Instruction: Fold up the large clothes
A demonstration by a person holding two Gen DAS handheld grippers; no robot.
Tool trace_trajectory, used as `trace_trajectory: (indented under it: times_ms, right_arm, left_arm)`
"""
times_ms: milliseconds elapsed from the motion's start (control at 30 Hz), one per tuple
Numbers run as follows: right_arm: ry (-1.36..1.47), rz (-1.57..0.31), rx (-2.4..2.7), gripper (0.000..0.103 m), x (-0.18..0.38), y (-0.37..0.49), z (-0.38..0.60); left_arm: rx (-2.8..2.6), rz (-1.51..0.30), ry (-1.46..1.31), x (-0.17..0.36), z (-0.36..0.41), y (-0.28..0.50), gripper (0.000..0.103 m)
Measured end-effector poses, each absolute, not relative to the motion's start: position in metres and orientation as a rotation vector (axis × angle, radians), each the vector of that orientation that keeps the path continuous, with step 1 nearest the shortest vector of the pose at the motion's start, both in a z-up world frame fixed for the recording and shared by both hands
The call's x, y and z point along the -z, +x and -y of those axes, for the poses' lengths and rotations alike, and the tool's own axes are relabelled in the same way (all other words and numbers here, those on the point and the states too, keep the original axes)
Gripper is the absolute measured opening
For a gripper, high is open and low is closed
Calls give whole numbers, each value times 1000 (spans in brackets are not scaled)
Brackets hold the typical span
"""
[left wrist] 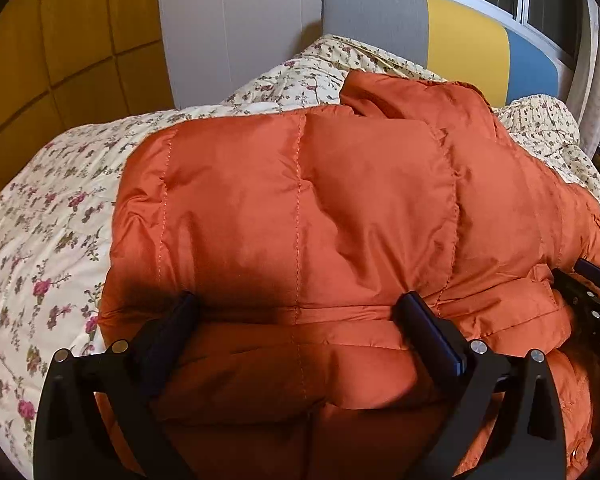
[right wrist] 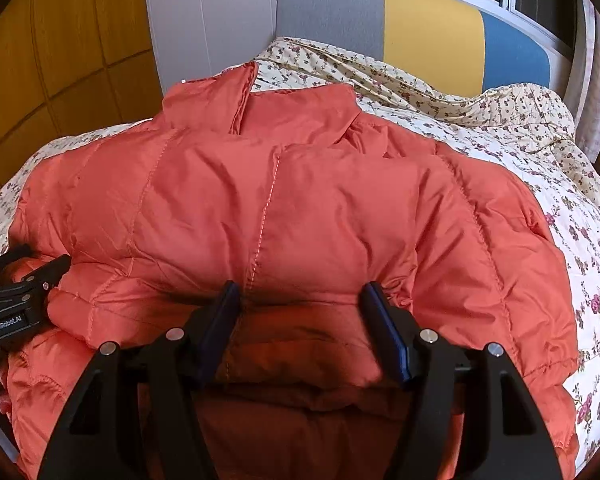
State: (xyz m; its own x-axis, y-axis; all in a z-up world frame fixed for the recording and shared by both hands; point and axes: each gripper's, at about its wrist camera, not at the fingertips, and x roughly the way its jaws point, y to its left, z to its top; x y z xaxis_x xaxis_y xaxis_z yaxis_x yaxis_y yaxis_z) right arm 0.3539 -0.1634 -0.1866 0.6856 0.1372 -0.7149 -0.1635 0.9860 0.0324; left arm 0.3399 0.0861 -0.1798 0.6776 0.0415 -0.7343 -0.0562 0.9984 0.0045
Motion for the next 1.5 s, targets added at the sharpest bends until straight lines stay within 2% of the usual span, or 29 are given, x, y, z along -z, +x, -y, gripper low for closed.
trace_trajectory:
  times_ms: [133,200,233,733,1000,1333,1500]
  right_arm:
    - [-39,-779,-156,71,184,349,164]
    - [-40,-759,-150,88,180,342,164]
    - [-42,-744,-135,92,177,338,165]
    - [35,-819,-174,92,146,244,209]
    - [56,-849,-141,92,148,186,245]
    - [139,-850,-59,91,149,116,325]
    - [208,-885,-30,84,156,87,363]
  left_arm:
    - [-80,-785,-11,172,-84,324,100]
    - [-72,-760,-30,166,-85,309,100]
    - [-67,-758,-38,163,-86,303,100]
    - [-8,-768,-136,163,-94,189,100]
    - [5,-760,-63,162,-92,138,100]
    - [-86,-729,-191,163,-146,88,100]
    - [-72,-768,-265,175,-166,68,93]
